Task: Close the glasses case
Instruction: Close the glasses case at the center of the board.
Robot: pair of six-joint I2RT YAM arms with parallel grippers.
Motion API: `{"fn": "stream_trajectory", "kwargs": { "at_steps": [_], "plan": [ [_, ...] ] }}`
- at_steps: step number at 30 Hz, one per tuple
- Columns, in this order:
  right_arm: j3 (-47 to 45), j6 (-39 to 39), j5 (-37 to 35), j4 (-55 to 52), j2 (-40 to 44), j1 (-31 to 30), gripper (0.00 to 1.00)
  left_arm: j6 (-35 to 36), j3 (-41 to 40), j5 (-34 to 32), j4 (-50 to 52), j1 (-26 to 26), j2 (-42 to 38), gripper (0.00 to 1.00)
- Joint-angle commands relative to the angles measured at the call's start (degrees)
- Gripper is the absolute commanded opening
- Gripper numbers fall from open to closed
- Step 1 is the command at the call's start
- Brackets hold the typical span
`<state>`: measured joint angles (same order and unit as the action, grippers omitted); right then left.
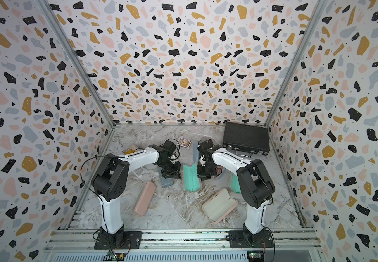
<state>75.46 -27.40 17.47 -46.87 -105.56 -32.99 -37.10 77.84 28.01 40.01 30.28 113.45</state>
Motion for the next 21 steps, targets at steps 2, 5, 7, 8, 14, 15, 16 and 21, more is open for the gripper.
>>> {"fn": "stream_trajectory", "kwargs": {
  "at_steps": [2,5,7,8,14,15,16,21],
  "plan": [
    [1.3,1.5,1.2,-2.0,-0.5,-1.0,0.00,-0.1,2.3,0.7,-0.6,0.9,0.7,0.00],
    [2.1,1.8,1.1,-2.6,-1.0,-1.9,0.01,0.0,3.0,1.0,-0.6,1.4,0.8,0.00],
    [2.5,1.7,1.2,-2.6,-1.4,-2.5,0.01,0.0,3.4,1.0,-0.4,1.8,0.8,0.00],
    [3.0,1.7,1.3,-2.8,-1.6,-2.9,0.01,0.1,3.5,1.0,-0.2,2.0,0.8,0.00],
    [6.9,2.8,1.0,-4.7,-3.1,-4.9,0.01,0.6,4.3,1.0,0.3,2.9,0.6,0.00],
    [7.4,3.0,0.7,-5.2,-3.3,-5.1,0.01,0.7,4.4,1.0,0.4,3.0,0.5,0.00],
    [7.9,3.2,0.7,-5.5,-3.6,-5.3,0.01,1.1,4.6,1.2,0.8,3.1,0.6,0.00],
    [9.5,4.4,1.4,-6.5,-4.2,-5.8,0.01,2.5,5.3,1.0,2.2,3.4,0.1,0.00]
  ]
}}
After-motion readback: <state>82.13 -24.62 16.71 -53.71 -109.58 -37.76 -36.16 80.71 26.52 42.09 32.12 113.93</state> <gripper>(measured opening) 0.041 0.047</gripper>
